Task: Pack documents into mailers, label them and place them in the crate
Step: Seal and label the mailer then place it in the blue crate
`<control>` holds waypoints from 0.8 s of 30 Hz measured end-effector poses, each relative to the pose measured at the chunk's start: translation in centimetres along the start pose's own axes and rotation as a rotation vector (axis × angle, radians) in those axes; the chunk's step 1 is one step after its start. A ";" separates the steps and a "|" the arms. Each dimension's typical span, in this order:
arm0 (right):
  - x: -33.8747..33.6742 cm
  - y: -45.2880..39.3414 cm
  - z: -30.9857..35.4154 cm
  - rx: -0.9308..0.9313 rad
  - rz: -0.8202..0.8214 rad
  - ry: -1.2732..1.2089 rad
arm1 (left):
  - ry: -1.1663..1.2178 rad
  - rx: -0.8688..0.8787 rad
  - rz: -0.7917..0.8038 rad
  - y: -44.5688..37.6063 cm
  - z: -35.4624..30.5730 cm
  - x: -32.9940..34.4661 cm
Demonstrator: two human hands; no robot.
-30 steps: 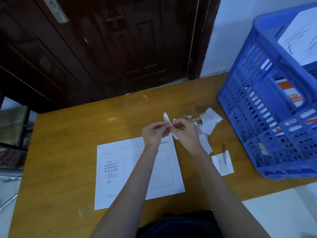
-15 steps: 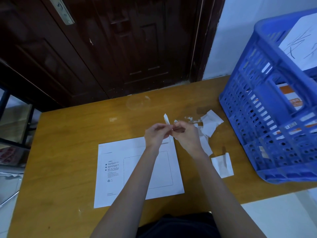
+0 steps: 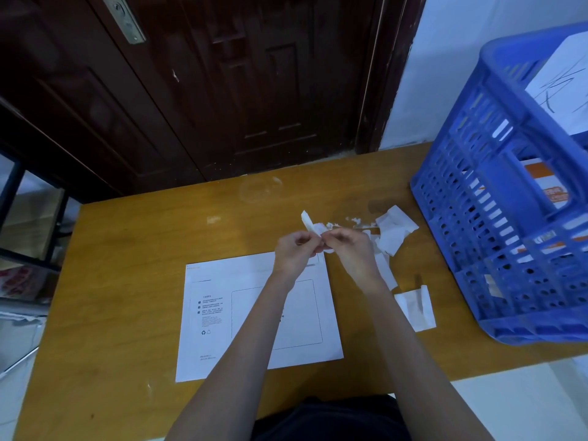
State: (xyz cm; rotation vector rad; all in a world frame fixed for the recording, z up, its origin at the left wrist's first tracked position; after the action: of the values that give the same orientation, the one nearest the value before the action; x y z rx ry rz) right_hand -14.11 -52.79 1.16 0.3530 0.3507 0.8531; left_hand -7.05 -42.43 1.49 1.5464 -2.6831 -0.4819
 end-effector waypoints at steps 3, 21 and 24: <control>0.3 -0.2 -0.3 -0.013 0.031 0.141 | -0.002 -0.014 0.035 -0.2 0.4 0.1; 0.7 0.2 0.7 0.075 0.094 -0.055 | 0.020 -0.055 0.131 -0.5 -0.4 0.0; 0.7 0.1 0.6 0.073 0.096 -0.070 | -0.023 -0.005 0.101 -0.7 -0.3 0.2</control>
State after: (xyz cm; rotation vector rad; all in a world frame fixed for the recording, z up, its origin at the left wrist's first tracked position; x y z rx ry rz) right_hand -13.43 -52.29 1.63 0.4697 0.3018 0.9211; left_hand -6.57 -43.00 1.54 1.4039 -2.7577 -0.5051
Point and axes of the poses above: each hand's wrist, its own y-axis away from the middle knuckle, its own x-axis out of the palm, z = x × y, the point moved 3 cm from there along -y, towards the middle knuckle, and after that the axes turned 9 degrees about x, right-handed, at the moved point
